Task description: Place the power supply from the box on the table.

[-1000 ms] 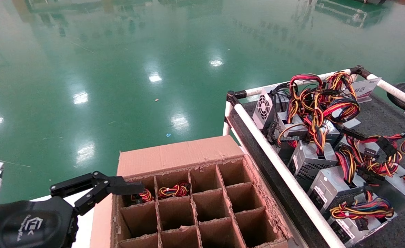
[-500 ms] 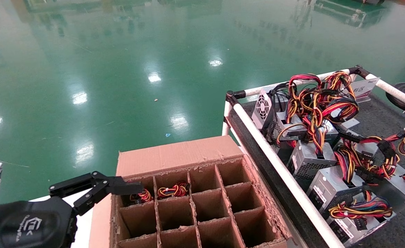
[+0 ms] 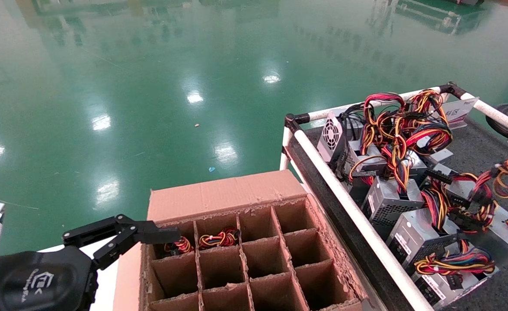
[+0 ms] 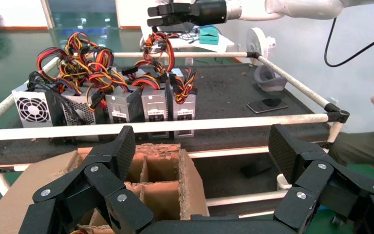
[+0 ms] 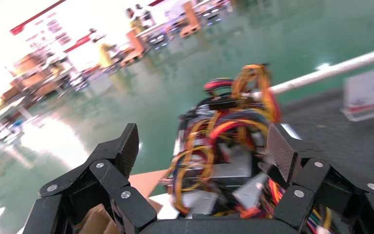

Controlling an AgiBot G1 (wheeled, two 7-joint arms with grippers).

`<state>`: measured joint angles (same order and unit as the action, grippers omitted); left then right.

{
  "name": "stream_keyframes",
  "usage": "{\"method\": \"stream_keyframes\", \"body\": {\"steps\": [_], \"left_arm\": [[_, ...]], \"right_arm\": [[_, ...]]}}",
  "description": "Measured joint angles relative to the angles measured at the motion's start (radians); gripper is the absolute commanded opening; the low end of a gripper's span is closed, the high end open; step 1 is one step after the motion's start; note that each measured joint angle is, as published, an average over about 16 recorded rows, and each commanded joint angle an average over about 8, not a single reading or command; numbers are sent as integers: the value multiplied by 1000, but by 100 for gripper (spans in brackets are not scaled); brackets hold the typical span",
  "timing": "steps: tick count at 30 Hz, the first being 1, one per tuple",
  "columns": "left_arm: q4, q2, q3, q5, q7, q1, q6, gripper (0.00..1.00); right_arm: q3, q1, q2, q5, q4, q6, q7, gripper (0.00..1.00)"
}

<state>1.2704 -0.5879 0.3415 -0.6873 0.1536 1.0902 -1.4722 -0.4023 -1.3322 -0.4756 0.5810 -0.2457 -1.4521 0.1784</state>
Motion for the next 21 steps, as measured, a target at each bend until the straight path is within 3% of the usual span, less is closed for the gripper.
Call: {"method": "stream_keyframes", "body": {"steps": [21], "left_arm": [[0,0,0,0,0,0,0,100]], "right_arm": [[49,103,-54,60,-416,-17,4,100]]}}
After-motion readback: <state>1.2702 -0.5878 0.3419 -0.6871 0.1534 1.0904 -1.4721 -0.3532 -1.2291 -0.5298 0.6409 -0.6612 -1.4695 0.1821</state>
